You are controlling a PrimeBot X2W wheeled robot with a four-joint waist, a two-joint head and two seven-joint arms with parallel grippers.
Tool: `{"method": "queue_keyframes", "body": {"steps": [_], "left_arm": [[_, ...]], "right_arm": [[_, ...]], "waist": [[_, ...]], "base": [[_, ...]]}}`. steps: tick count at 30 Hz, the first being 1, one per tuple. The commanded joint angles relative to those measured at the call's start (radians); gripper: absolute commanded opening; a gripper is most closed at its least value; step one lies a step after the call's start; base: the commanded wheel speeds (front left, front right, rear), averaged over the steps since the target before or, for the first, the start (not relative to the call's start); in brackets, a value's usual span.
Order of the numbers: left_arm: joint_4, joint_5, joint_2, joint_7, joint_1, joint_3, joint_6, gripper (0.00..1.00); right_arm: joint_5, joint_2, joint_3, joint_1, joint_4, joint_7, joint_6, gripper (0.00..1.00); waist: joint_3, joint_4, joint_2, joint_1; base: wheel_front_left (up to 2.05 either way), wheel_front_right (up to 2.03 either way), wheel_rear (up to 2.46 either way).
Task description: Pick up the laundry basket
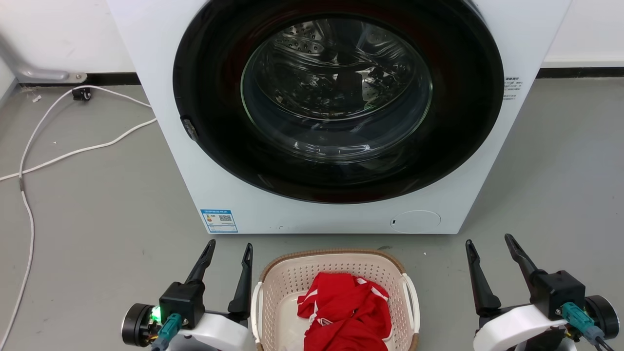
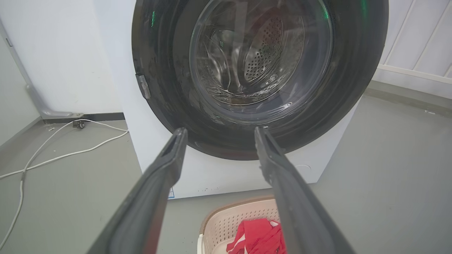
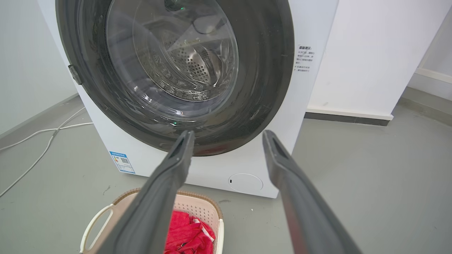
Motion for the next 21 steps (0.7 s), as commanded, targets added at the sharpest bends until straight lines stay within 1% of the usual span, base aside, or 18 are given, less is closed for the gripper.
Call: {"method": "queue_keyframes", "body": {"steps": [1,6,21], "left_arm": [[0.002,0.018,0.002,-0.006,0.004,-0.001,0.0,1.0],[0.012,0.012,0.001,-0.009,0.003,0.002,-0.001,1.0],[0.025,-0.013,0.001,-0.009,-0.006,0.004,0.001,1.0]], "right_arm": [[-0.016,0.0,0.002,0.004,-0.006,-0.007,0.0,1.0],[-0.001,0.0,0.004,-0.002,0.002,-0.01,0.0,1.0],[-0.005,0.0,-0.005,-0.017,0.019,-0.015,0.0,1.0]], "waist": [[0.001,0.0,0.0,0.0],[0.002,0.0,0.0,0.0],[0.006,-0.001,0.0,0.0]], "base": [[0.0,0.0,0.0],[0.0,0.0,0.0],[0.0,0.0,0.0]]}}
